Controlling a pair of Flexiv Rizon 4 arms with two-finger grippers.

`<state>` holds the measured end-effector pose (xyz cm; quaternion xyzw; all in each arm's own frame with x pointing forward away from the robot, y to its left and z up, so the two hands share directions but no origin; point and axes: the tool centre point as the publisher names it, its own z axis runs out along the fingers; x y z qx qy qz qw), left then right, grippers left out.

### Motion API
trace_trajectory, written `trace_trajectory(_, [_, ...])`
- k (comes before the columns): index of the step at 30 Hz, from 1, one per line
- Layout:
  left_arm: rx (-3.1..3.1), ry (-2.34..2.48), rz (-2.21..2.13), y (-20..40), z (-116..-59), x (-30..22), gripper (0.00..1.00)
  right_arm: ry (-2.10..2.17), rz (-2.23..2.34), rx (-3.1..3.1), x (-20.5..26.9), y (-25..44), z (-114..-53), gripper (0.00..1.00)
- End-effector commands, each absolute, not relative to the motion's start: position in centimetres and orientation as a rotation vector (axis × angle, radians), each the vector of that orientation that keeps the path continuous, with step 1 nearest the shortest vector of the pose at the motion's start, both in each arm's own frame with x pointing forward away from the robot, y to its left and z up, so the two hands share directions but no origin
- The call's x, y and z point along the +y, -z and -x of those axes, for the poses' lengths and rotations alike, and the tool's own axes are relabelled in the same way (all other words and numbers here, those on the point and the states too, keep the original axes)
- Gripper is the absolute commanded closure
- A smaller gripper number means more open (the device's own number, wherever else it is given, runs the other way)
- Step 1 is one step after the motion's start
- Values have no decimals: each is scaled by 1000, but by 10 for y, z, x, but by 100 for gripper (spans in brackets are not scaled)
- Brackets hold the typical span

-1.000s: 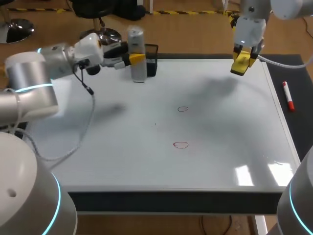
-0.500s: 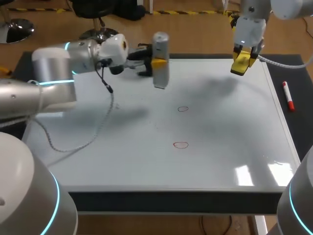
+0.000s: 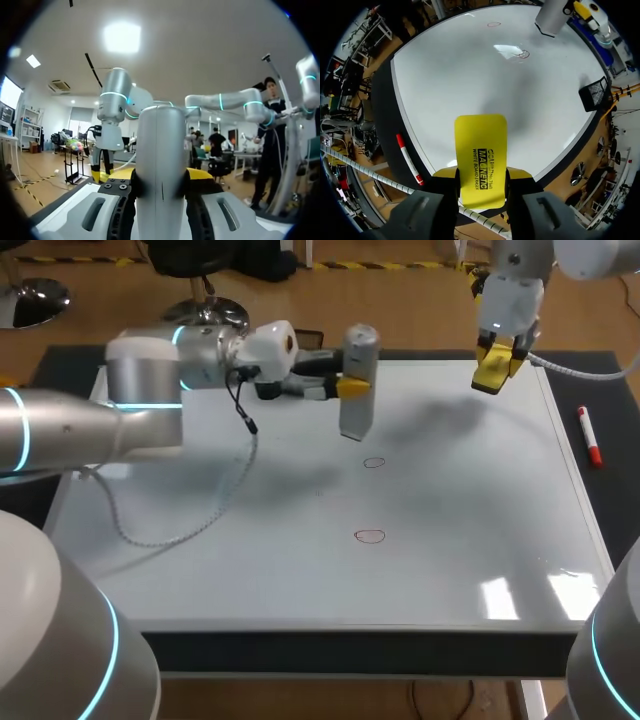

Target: Pick up the inspection probe, press it on each red-marked spot on the whiteboard one by one, put down the probe, pick up the eraser, and wipe off all the red marks.

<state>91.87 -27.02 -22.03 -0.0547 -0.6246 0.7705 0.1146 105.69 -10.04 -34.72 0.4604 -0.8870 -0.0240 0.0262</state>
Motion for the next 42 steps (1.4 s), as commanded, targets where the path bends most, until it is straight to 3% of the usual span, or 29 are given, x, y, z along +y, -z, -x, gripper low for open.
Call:
trace_trajectory(1, [-1780, -2214, 240, 227, -922, -282, 100, 70, -1424, -2736, -101, 346, -1058, 100])
trace_trajectory(42, [-1719, -2162, 195, 281, -912, -306, 100, 70, -1424, -2736, -101, 346, -1058, 100])
